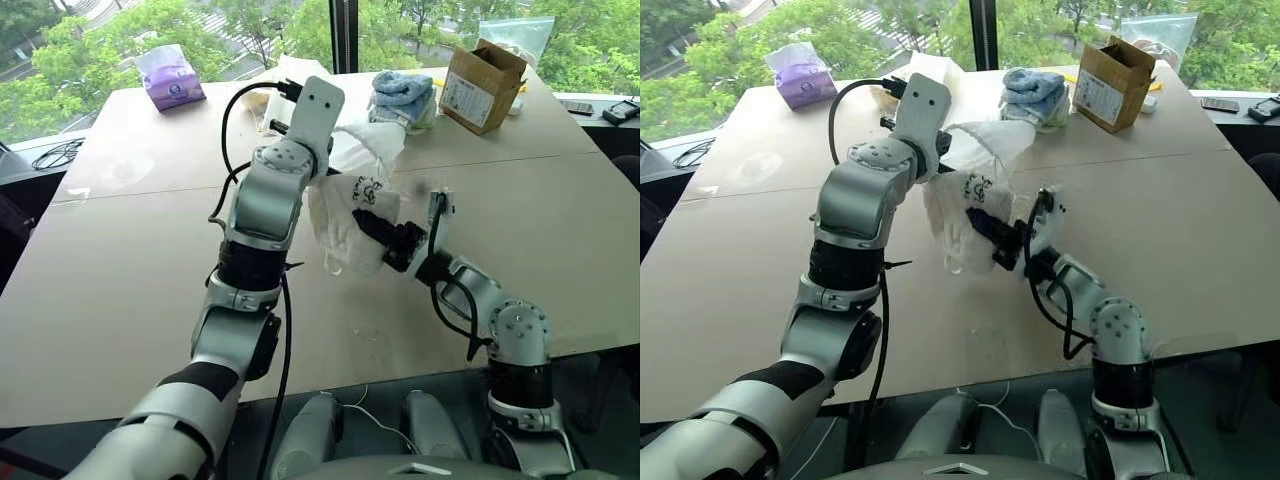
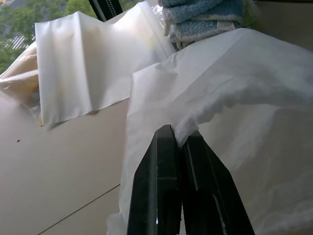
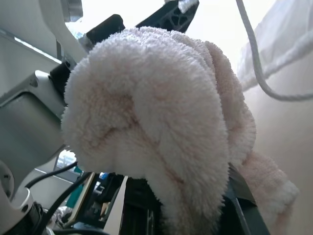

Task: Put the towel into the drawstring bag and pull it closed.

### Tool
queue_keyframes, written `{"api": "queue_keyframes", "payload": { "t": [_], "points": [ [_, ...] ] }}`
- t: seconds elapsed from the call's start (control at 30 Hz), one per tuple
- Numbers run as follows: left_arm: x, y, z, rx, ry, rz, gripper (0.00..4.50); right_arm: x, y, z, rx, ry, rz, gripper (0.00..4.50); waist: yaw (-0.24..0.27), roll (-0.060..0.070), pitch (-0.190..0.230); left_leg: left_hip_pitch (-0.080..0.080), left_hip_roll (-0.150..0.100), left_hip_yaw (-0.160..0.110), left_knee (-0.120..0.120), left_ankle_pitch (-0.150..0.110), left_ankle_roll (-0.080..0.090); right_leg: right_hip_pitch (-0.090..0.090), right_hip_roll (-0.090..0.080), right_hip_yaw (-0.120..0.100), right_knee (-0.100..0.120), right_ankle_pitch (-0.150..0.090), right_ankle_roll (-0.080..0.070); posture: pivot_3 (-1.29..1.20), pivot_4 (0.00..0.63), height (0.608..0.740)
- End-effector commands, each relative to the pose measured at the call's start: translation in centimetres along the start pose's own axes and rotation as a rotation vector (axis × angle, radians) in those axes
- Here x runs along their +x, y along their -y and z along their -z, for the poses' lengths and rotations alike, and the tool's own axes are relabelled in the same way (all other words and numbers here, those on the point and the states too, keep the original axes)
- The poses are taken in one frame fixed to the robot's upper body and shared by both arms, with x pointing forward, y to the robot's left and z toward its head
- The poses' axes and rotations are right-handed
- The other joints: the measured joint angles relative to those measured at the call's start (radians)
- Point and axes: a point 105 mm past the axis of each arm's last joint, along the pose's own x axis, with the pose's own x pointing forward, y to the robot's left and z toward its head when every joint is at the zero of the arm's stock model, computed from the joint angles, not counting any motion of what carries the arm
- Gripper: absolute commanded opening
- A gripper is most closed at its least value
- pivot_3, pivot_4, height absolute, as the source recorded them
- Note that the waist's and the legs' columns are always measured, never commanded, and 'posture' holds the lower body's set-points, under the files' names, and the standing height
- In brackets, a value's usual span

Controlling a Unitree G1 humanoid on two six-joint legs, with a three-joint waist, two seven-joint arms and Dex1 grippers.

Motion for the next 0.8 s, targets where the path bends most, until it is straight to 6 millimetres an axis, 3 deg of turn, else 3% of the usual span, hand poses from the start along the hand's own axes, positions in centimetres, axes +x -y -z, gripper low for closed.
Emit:
{"api": "queue_keyframes", "payload": {
  "t": [0.03,0.2,0.4,0.6,0.8],
  "points": [
    [-1.0,1.2,-1.2,0.001,0.045,0.056,0.0,0.9,0.4,-2.1,0.056,0.144,0.044,0.03,0.0,0.0,0.0,0.0,0.0,0.001,0.0,0.0,0.0,-0.001,0.0,0.001,0.001,0.0,0.0,0.0,0.15,0.74],
    [-1.3,2.2,-0.9,-0.022,0.029,0.097,0.0,1.4,2.7,-3.9,0.142,0.304,0.172,0.03,0.0,0.0,0.0,0.0,0.0,0.004,0.0,0.0,0.0,-0.003,0.0,0.004,0.005,0.0,0.0,0.0,0.15,0.74],
    [-1.6,3.9,-0.3,-0.024,-0.001,0.164,0.0,2.8,1.5,-4.9,0.203,0.373,0.12,0.03,-0.012,0.0,0.0,0.0,0.001,0.007,0.0,0.0,0.0,-0.005,0.001,0.007,0.006,0.0,0.0,0.0,0.15,0.74],
    [-2.1,5.0,-0.4,-0.023,-0.006,0.23,0.0,4.3,0.8,-3.6,0.157,0.295,0.073,0.03,-0.028,0.0,0.0,0.0,0.001,0.008,0.0,0.0,0.0,-0.006,0.001,0.009,0.006,0.0,0.0,0.0,0.15,0.74],
    [-2.3,4.7,0.0,-0.019,-0.027,0.257,0.0,4.5,0.0,-0.3,-0.033,0.094,0.003,0.03,-0.029,0.001,0.0,0.0,0.002,0.009,-0.001,0.0,0.0,-0.007,0.002,0.01,0.007,0.0,0.0,0.0,0.15,0.74]
  ]
}}
